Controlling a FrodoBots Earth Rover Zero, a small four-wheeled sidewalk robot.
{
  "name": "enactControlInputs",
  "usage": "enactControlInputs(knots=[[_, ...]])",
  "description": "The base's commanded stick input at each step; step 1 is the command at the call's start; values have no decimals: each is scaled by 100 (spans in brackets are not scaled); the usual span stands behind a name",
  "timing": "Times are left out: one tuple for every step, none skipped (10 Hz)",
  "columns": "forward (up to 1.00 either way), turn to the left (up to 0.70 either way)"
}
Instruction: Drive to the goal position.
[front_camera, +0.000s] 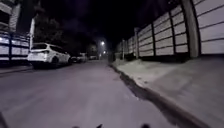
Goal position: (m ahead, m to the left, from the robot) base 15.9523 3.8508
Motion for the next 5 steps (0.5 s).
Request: enactControlInputs(knots=[[50,40],[50,5],[50,2],[50,0],[50,0]])
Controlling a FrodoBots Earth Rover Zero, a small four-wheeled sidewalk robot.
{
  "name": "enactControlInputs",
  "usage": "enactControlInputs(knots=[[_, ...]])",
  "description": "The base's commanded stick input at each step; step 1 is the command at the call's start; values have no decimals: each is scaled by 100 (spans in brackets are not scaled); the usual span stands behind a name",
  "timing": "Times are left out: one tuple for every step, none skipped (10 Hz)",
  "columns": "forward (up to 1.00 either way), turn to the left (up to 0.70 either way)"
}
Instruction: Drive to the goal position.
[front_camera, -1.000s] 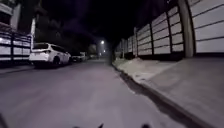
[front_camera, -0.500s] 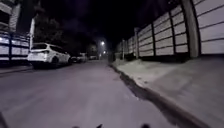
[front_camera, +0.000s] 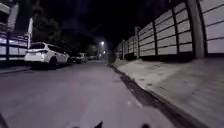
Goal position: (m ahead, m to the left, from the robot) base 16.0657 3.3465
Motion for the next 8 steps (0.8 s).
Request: enactControlInputs(knots=[[50,0],[50,0],[50,0],[50,0],[50,0],[50,0],[50,0],[50,50]])
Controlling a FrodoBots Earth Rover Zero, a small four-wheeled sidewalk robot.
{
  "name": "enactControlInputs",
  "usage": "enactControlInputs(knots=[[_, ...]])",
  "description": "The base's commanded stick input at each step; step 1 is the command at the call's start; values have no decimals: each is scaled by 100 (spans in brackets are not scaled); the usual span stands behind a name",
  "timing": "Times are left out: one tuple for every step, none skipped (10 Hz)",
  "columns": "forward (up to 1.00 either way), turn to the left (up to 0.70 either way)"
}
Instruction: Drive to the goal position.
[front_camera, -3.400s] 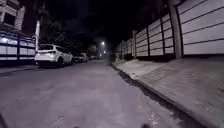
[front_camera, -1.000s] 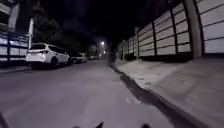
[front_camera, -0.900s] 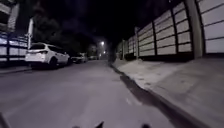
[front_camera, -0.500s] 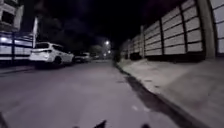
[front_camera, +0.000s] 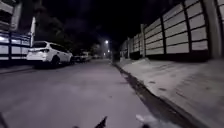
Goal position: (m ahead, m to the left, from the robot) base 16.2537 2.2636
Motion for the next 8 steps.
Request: enactControlInputs(knots=[[50,50],[50,5],[50,0],[50,0],[50,0],[50,0],[50,0],[50,0]])
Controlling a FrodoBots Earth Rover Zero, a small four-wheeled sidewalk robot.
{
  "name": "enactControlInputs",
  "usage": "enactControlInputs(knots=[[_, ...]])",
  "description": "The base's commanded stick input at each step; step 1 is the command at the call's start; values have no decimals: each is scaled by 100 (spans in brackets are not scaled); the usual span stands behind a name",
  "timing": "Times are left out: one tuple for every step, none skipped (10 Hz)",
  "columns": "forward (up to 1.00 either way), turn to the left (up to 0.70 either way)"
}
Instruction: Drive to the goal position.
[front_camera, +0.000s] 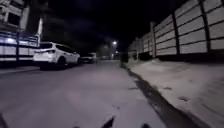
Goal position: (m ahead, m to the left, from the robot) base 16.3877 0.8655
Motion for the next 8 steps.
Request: enactControlInputs(knots=[[50,0],[50,0],[50,0],[50,0],[50,0],[50,0],[50,0],[50,0]])
